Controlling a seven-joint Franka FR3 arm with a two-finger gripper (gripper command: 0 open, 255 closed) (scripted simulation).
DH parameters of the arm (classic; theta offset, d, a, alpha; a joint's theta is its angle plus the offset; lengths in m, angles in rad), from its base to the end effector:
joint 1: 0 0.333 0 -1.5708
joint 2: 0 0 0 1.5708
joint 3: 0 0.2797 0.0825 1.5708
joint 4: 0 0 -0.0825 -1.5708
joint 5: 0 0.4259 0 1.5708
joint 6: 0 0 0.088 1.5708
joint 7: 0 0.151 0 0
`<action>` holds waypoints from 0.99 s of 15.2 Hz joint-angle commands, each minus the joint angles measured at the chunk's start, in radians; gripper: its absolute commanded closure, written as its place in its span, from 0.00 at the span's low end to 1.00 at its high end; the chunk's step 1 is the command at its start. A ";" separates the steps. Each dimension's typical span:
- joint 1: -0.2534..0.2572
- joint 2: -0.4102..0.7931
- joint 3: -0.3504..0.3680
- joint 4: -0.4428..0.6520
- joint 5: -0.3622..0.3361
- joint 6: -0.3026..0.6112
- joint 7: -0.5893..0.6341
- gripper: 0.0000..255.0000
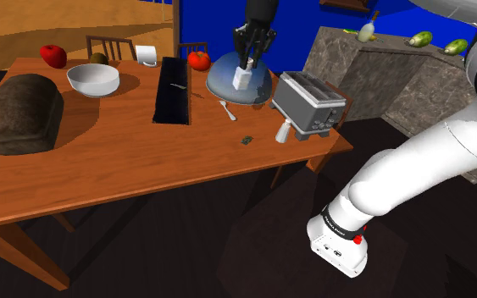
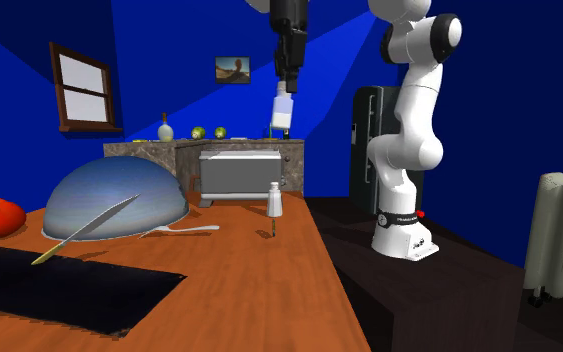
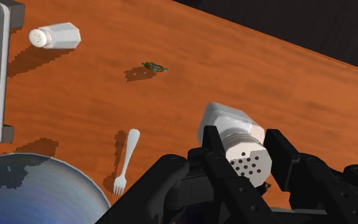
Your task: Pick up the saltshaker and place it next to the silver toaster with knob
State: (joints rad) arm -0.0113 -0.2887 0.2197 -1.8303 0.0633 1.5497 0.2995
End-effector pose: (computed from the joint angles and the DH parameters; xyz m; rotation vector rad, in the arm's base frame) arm 0.4985 0.1254 0.5651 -3.1363 0.1546 -0.0018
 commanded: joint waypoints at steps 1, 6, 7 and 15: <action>-0.014 -0.053 -0.035 -0.054 0.000 -0.001 -0.052 1.00; -0.046 -0.158 -0.120 -0.150 -0.018 -0.013 -0.168 1.00; -0.052 -0.176 -0.137 -0.166 -0.024 -0.016 -0.191 1.00; -0.108 -0.287 -0.281 -0.252 -0.095 -0.041 -0.375 1.00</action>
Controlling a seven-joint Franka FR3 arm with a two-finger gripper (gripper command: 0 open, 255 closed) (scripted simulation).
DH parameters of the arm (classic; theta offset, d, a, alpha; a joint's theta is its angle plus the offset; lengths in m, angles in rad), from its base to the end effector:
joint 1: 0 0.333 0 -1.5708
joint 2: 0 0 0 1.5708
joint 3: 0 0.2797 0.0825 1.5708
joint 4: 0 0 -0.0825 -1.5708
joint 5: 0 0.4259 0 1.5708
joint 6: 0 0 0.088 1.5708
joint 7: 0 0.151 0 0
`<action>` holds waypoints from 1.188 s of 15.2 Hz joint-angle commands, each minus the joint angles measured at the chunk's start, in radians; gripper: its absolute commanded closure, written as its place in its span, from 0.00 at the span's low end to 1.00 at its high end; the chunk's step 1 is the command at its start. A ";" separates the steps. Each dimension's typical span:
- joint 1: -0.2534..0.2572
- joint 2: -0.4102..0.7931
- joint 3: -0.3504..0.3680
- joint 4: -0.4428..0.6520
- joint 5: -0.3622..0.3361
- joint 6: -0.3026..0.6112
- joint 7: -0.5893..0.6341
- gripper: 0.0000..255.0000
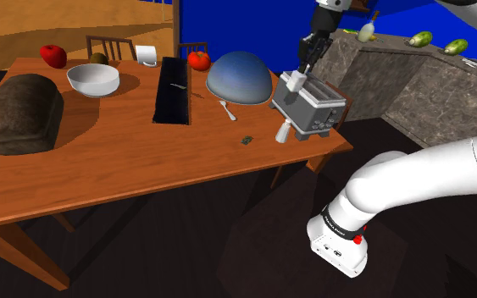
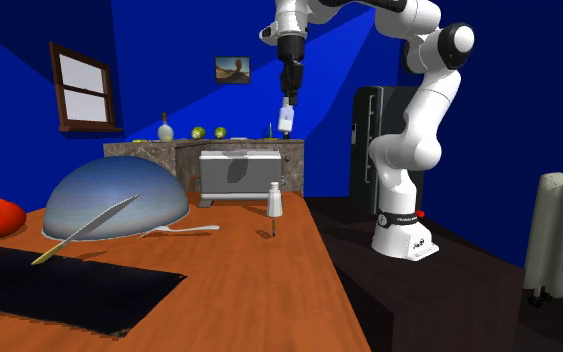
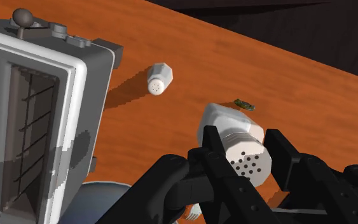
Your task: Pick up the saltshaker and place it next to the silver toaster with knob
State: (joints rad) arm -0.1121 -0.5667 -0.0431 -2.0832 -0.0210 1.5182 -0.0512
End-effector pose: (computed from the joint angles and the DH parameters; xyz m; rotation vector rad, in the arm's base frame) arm 0.4226 -0.0720 0.5676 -3.1358 0.1544 -0.0023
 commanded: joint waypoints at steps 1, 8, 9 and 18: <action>-0.014 -0.018 -0.035 -0.004 -0.020 -0.013 -0.046 1.00; -0.015 -0.044 -0.038 -0.120 -0.023 0.077 -0.044 1.00; -0.016 -0.047 -0.038 -0.136 -0.023 0.089 -0.044 1.00; -0.018 -0.064 -0.042 -0.270 -0.027 0.206 -0.043 1.00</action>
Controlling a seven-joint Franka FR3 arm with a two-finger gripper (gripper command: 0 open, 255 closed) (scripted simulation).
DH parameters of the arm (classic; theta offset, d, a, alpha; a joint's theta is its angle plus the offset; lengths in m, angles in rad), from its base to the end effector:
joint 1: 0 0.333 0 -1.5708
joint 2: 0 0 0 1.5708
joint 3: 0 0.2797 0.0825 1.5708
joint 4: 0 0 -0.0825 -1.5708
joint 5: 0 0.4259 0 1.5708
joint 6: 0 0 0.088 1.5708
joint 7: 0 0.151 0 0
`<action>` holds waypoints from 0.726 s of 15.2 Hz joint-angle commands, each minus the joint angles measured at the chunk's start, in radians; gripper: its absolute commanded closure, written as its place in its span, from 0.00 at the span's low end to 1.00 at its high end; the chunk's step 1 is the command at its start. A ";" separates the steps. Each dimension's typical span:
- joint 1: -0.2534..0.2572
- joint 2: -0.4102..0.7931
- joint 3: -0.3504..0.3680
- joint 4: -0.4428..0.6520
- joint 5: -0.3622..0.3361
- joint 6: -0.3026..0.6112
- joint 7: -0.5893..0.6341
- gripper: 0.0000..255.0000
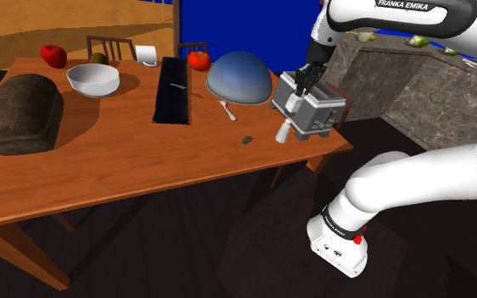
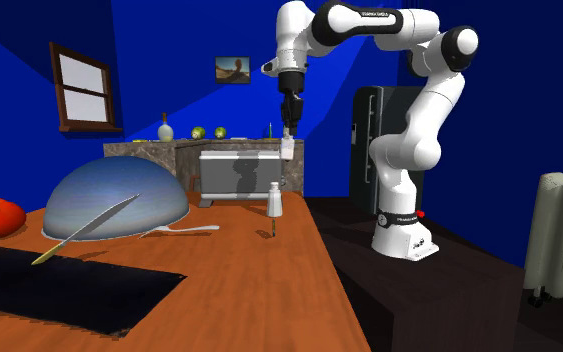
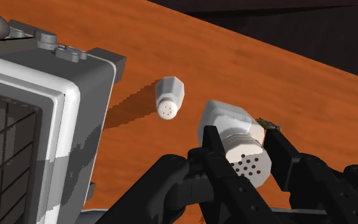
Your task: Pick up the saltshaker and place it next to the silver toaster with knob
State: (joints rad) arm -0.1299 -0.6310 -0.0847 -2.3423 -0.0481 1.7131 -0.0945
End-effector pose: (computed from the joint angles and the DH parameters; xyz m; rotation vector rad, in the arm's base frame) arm 0.4124 -0.0970 0.4776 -3.1356 0.1522 -0.0009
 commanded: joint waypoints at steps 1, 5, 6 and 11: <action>0.000 -0.001 -0.001 -0.025 -0.001 0.024 0.000 1.00; -0.001 -0.002 -0.003 -0.079 -0.002 0.078 0.001 1.00; -0.001 -0.002 -0.003 -0.092 -0.003 0.091 0.001 1.00; -0.002 0.003 -0.006 -0.156 -0.005 0.160 0.001 1.00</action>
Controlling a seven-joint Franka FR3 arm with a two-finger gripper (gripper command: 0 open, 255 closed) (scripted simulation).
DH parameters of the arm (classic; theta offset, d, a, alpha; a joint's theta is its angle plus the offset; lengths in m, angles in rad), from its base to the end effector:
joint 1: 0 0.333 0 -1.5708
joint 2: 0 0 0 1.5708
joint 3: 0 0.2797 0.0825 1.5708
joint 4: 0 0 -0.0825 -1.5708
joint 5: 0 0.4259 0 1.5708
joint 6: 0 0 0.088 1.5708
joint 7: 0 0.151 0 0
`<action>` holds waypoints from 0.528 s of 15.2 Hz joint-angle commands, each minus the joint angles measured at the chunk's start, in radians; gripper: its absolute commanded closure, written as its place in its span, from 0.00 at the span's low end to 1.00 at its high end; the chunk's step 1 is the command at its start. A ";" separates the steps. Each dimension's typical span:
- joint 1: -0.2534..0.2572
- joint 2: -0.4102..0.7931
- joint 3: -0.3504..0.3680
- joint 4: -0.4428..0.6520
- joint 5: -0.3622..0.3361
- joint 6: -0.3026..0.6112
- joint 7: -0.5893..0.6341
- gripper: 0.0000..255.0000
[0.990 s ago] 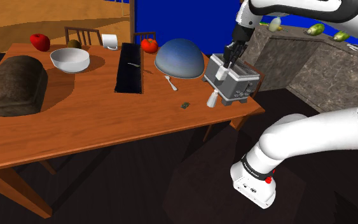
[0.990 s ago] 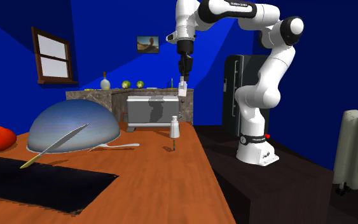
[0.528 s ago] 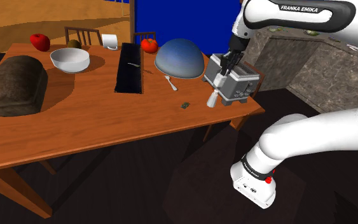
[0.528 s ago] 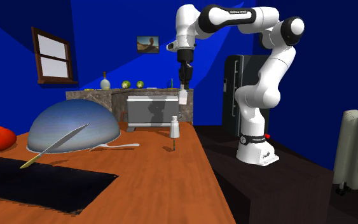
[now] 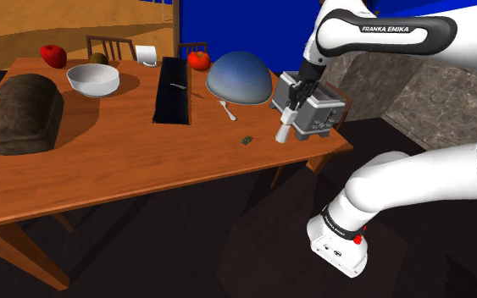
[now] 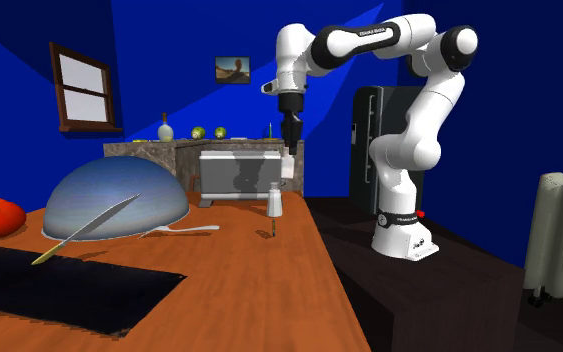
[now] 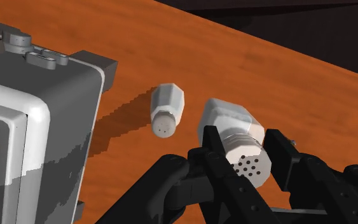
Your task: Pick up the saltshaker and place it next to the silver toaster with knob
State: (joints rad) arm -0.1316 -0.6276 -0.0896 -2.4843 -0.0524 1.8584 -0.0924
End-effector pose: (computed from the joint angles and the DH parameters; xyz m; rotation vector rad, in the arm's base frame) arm 0.4119 -0.0961 0.4149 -3.1356 0.1521 -0.0008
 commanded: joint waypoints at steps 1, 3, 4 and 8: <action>-0.001 0.002 -0.002 -0.026 -0.002 0.029 -0.001 1.00; -0.001 0.006 -0.003 -0.050 -0.002 0.057 -0.001 1.00; -0.002 0.009 -0.004 -0.062 -0.003 0.071 -0.001 1.00; -0.002 0.022 -0.007 -0.107 -0.005 0.130 -0.001 1.00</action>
State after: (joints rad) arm -0.1340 -0.6099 -0.0960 -2.5787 -0.0571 1.9706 -0.0935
